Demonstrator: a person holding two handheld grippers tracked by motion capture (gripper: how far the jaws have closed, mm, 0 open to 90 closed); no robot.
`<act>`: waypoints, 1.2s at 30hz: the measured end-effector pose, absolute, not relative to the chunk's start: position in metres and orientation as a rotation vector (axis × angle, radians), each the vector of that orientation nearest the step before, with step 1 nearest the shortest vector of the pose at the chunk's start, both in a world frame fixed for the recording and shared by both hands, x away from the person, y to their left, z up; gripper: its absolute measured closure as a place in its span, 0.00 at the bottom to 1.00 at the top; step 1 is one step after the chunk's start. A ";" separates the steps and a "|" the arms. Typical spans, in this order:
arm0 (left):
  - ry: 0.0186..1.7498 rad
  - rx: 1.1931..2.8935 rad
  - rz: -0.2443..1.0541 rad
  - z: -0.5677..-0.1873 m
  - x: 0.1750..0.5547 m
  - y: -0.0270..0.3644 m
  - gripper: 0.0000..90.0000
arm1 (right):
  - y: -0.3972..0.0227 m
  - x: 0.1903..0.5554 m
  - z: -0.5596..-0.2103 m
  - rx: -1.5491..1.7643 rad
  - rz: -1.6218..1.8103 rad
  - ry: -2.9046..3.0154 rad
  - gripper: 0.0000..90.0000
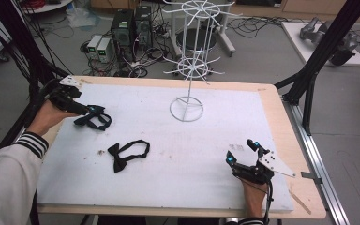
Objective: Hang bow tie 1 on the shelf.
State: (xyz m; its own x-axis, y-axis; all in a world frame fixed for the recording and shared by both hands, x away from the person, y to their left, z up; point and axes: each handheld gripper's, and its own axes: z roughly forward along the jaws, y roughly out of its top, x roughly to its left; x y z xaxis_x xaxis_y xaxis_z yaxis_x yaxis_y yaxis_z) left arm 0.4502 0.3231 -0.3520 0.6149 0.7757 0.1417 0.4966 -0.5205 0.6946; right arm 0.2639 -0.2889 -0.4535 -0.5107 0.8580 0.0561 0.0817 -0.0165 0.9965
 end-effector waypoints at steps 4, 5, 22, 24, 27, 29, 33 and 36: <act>1.020 2.264 0.561 -0.358 0.458 0.327 0.17 | -0.289 0.264 -0.454 0.994 1.591 1.640 0.10; 1.035 2.272 0.527 -0.362 0.461 0.329 0.19 | -0.289 0.264 -0.453 0.996 1.591 1.640 0.10; 1.122 2.396 0.481 -0.386 0.473 0.324 0.27 | -0.288 0.263 -0.453 0.993 1.582 1.646 0.10; 1.123 2.409 0.472 -0.388 0.474 0.323 0.28 | -0.288 0.263 -0.453 0.993 1.582 1.647 0.10; 1.127 2.425 0.453 -0.390 0.475 0.322 0.31 | -0.288 0.263 -0.453 0.993 1.582 1.647 0.10; 1.132 2.429 0.449 -0.392 0.476 0.322 0.32 | -0.288 0.263 -0.453 0.993 1.582 1.646 0.10; 1.143 2.448 0.445 -0.394 0.477 0.322 0.36 | -0.288 0.264 -0.453 0.992 1.579 1.646 0.10; 1.162 2.466 0.452 -0.397 0.479 0.322 0.39 | -0.288 0.264 -0.453 0.992 1.579 1.646 0.10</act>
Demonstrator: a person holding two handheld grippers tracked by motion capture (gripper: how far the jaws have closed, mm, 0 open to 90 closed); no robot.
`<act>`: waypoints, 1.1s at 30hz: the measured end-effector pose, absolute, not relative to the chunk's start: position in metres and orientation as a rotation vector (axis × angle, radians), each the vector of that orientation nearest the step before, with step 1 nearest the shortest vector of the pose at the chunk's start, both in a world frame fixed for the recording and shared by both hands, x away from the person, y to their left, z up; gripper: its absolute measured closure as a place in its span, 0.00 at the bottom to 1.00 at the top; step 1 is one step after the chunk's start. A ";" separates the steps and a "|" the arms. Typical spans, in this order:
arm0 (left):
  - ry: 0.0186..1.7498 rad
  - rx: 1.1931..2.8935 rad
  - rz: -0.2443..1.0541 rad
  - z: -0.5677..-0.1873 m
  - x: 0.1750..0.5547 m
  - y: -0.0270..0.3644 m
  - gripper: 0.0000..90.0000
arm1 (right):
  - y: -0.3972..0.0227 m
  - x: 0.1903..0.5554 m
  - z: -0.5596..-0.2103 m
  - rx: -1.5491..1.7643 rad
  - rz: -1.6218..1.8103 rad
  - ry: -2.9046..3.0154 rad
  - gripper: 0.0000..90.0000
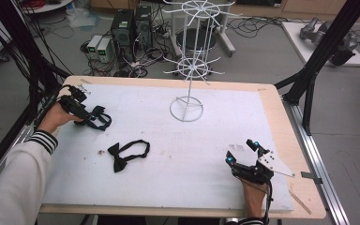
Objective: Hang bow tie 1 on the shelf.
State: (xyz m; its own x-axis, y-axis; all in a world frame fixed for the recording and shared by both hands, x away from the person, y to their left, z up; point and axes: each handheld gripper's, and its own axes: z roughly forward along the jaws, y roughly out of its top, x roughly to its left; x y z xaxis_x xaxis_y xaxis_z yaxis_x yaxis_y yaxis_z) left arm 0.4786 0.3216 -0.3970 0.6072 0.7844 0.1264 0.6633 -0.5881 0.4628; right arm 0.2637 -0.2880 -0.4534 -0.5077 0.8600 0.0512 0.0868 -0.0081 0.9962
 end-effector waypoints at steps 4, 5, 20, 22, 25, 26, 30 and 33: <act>1.180 2.471 0.458 -0.399 0.480 0.320 0.43 | -0.288 0.264 -0.453 0.989 1.577 1.646 0.10; 1.181 2.474 0.456 -0.400 0.480 0.320 0.45 | -0.288 0.264 -0.453 0.993 1.577 1.646 0.10; 1.197 2.494 0.410 -0.408 0.483 0.318 0.62 | -0.288 0.264 -0.453 0.985 1.578 1.645 0.10; 1.196 2.498 0.416 -0.409 0.483 0.317 0.69 | -0.288 0.264 -0.453 0.983 1.576 1.646 0.10; 1.207 2.485 0.418 -0.410 0.484 0.316 0.72 | -0.288 0.264 -0.453 0.991 1.576 1.649 0.10; 1.203 2.492 0.419 -0.411 0.484 0.316 0.73 | -0.287 0.264 -0.453 0.993 1.575 1.652 0.10; 1.223 2.494 0.422 -0.413 0.484 0.315 0.79 | -0.287 0.264 -0.453 0.994 1.573 1.654 0.10; 1.235 2.491 0.423 -0.413 0.484 0.315 0.81 | -0.287 0.264 -0.453 0.994 1.571 1.654 0.10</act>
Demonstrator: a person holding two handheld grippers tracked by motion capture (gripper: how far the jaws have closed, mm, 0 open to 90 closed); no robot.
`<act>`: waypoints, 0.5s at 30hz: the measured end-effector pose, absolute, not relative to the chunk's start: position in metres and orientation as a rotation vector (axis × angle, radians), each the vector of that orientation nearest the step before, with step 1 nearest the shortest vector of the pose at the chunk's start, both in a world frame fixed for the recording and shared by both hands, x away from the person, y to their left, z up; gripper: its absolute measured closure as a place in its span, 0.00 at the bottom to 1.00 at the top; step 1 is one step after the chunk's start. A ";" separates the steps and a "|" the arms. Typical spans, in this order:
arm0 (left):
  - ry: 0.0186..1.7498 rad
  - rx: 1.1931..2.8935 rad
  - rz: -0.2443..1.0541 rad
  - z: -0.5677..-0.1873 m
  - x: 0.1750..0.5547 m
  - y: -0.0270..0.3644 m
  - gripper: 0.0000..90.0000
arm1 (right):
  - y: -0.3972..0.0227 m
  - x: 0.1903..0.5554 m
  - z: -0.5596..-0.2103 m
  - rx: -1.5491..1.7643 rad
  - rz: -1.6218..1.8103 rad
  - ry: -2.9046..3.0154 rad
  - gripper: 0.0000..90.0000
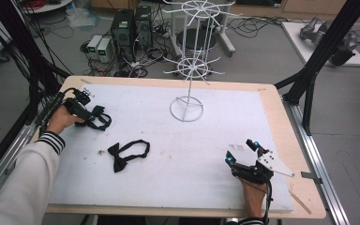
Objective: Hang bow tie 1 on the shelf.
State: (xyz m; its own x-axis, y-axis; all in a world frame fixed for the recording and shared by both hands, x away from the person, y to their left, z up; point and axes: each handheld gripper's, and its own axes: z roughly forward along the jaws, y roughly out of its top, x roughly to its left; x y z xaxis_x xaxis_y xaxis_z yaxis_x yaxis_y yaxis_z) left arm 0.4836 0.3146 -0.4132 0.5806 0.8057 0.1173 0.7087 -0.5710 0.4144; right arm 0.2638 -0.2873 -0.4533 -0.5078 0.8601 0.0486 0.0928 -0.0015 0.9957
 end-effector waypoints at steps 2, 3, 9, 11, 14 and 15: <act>1.239 2.504 0.443 -0.413 0.483 0.312 0.82 | -0.287 0.264 -0.453 0.996 1.573 1.653 0.10; 1.243 2.506 0.443 -0.413 0.483 0.311 0.83 | -0.287 0.264 -0.453 0.992 1.571 1.654 0.10; 1.250 2.484 0.478 -0.410 0.480 0.312 0.83 | -0.287 0.264 -0.453 0.992 1.572 1.654 0.10; 1.251 2.473 0.473 -0.409 0.479 0.313 0.83 | -0.287 0.264 -0.453 0.994 1.571 1.653 0.10; 1.244 2.454 0.483 -0.406 0.476 0.315 0.83 | -0.287 0.264 -0.453 0.990 1.570 1.653 0.10; 1.237 2.447 0.486 -0.405 0.475 0.316 0.83 | -0.287 0.264 -0.453 0.991 1.571 1.654 0.10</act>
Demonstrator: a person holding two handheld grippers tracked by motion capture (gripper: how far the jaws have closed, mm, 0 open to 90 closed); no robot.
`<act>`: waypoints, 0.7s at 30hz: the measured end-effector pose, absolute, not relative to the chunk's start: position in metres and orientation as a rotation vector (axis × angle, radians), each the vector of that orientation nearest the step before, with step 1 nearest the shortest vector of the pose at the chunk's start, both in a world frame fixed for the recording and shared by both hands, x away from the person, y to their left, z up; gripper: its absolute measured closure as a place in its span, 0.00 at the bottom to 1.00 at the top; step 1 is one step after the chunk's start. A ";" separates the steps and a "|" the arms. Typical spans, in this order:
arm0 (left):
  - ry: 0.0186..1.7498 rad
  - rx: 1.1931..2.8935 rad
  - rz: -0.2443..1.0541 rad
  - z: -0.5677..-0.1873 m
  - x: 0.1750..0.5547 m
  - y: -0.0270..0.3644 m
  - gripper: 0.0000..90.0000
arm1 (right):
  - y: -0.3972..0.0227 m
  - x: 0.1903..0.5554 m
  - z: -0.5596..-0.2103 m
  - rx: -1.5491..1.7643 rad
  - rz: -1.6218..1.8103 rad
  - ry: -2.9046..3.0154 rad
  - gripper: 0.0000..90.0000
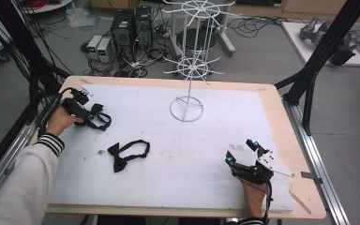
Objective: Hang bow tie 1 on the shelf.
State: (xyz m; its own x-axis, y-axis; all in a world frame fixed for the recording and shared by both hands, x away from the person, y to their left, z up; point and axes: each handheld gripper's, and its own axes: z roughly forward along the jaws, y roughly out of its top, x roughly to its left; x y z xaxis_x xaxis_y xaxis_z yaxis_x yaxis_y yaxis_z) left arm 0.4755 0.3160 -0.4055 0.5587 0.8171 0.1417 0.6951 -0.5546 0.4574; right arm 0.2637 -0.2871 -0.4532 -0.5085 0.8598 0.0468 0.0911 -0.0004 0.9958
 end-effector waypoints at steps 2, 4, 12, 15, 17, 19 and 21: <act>1.224 2.431 0.489 -0.403 0.474 0.317 0.83 | -0.288 0.264 -0.453 0.989 1.571 1.652 0.10; 1.222 2.405 0.500 -0.401 0.472 0.319 0.83 | -0.288 0.264 -0.453 0.992 1.576 1.649 0.10; 1.114 2.282 0.560 -0.386 0.460 0.315 0.83 | -0.287 0.264 -0.453 0.992 1.571 1.651 0.10; 1.087 2.263 0.570 -0.381 0.457 0.314 0.83 | -0.287 0.264 -0.453 0.992 1.570 1.651 0.10; 1.063 2.236 0.575 -0.377 0.455 0.314 0.83 | -0.287 0.264 -0.453 0.993 1.570 1.650 0.10; 1.042 2.200 0.576 -0.371 0.452 0.314 0.83 | -0.287 0.264 -0.453 0.993 1.571 1.651 0.10; 1.019 2.151 0.576 -0.366 0.449 0.313 0.83 | -0.287 0.264 -0.453 0.993 1.571 1.651 0.10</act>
State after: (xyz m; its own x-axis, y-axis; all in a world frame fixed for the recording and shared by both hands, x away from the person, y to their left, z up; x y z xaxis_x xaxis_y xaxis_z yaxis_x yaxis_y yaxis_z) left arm 0.4491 0.3129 -0.3662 0.5960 0.7968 0.0996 0.4966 -0.4633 0.7340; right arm 0.2636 -0.2870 -0.4532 -0.5064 0.8610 0.0475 0.0901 -0.0019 0.9959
